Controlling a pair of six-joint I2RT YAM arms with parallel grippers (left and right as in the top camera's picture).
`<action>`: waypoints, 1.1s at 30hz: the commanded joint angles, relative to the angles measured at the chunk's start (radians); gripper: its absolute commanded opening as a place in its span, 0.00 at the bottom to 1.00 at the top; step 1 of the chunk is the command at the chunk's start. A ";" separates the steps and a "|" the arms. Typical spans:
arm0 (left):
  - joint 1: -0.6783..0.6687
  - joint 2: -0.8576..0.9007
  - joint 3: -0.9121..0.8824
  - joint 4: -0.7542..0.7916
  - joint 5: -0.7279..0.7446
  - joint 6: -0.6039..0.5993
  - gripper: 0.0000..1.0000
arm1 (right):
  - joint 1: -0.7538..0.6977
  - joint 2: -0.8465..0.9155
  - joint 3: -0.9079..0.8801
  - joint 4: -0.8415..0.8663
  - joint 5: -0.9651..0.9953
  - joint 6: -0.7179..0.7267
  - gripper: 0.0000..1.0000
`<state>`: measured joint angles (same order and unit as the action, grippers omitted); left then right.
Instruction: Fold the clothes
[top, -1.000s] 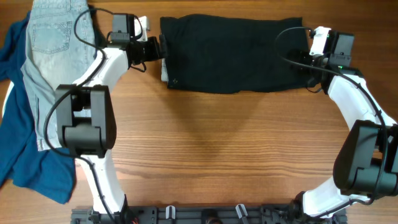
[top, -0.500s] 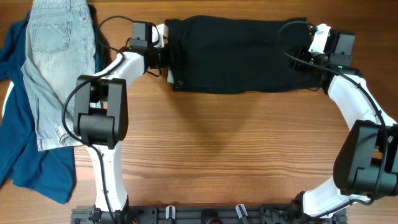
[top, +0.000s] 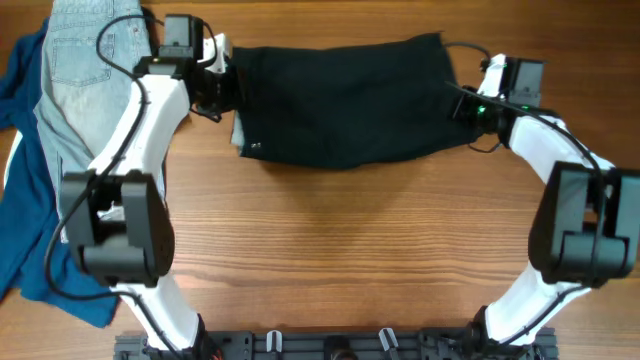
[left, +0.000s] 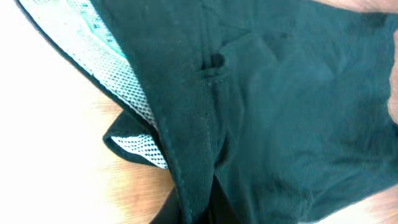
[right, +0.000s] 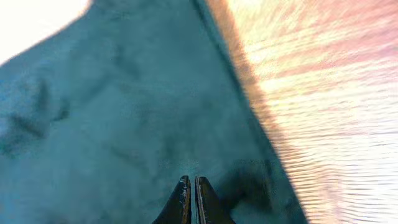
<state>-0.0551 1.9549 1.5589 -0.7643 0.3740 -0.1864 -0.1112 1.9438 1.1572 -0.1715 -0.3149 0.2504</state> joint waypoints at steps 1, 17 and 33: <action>0.032 -0.038 0.086 -0.132 -0.076 0.132 0.04 | 0.026 0.029 0.001 0.005 -0.030 0.016 0.04; -0.142 -0.036 0.290 -0.265 -0.076 0.145 0.04 | 0.094 0.099 -0.066 0.024 -0.086 0.076 0.05; -0.458 0.233 0.290 0.267 -0.080 -0.206 0.04 | 0.094 0.099 -0.066 0.027 -0.090 0.092 0.04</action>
<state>-0.4725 2.1193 1.8282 -0.5972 0.2855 -0.3054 -0.0315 2.0045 1.1130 -0.1402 -0.3851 0.3367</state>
